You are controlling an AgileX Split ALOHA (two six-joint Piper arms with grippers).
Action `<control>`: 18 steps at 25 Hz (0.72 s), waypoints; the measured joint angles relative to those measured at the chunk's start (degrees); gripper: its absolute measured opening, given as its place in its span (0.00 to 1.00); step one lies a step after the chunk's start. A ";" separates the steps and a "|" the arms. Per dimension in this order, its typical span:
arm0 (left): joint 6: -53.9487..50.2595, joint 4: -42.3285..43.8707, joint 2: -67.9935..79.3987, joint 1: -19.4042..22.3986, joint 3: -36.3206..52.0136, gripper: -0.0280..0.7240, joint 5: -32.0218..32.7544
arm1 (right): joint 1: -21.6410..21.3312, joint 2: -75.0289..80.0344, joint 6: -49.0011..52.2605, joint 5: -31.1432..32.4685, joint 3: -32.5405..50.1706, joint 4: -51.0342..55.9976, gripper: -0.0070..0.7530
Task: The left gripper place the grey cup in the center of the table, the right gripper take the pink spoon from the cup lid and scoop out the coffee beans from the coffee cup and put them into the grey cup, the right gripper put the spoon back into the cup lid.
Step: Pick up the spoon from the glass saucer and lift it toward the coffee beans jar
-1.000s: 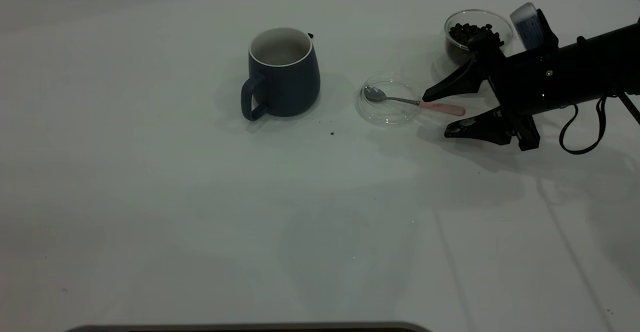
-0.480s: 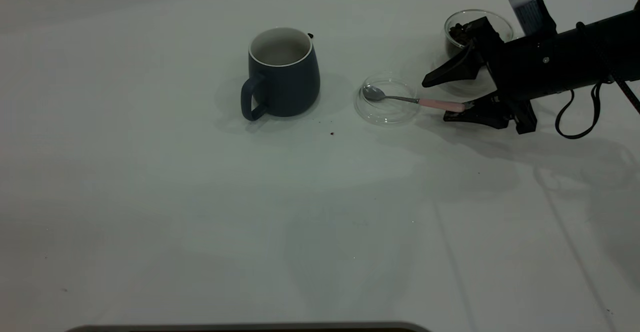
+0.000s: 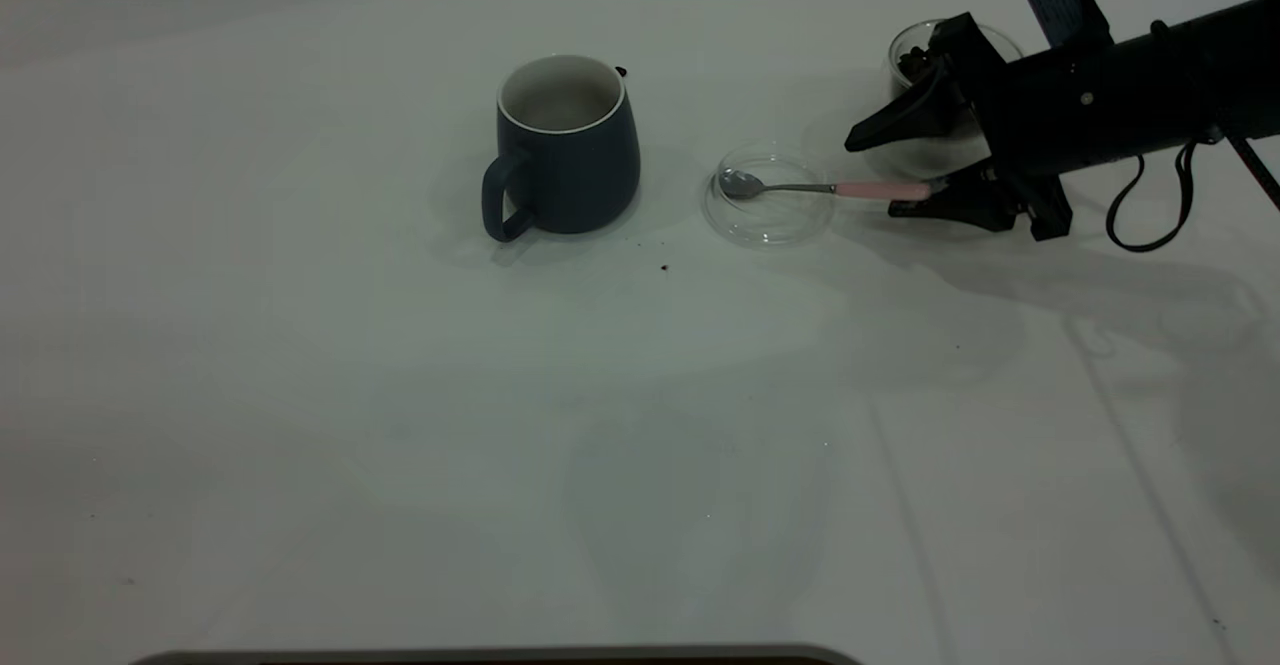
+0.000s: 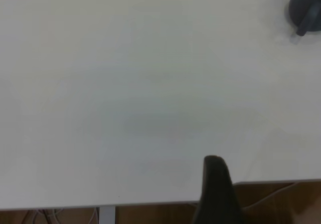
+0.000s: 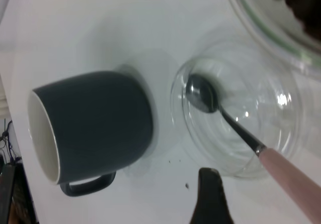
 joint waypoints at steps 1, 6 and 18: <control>0.00 0.00 0.00 0.00 0.00 0.79 0.00 | 0.00 0.00 0.00 -0.14 -0.06 0.00 0.79; 0.00 0.00 0.00 0.00 0.00 0.79 0.00 | 0.00 0.00 0.38 -0.27 -0.05 0.00 0.79; 0.12 0.00 0.00 0.00 0.00 0.79 0.00 | 0.00 2.13 2.86 0.74 -0.05 0.00 0.79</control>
